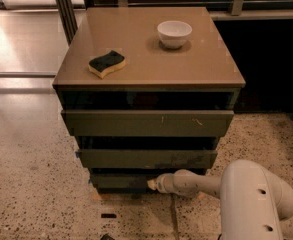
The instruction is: Close bottom drawer
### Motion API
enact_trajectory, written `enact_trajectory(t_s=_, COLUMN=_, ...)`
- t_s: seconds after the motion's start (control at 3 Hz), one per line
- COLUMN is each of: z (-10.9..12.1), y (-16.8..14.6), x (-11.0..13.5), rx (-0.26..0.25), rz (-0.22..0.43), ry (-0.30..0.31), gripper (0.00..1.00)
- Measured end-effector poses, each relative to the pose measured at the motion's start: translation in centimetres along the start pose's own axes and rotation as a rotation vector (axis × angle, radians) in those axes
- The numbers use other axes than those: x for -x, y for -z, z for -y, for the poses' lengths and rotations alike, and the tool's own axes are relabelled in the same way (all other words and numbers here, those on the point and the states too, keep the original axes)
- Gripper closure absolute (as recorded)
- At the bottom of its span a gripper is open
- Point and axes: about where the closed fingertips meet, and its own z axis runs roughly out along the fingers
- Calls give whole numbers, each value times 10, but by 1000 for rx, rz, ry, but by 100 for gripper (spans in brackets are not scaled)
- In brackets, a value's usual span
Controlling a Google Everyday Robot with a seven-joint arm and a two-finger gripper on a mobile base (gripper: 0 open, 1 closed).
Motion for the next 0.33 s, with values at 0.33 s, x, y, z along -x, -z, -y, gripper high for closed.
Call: enact_trajectory(t_s=0.33, z=0, y=0, x=0, rx=0, rz=0, ry=0, gripper=100)
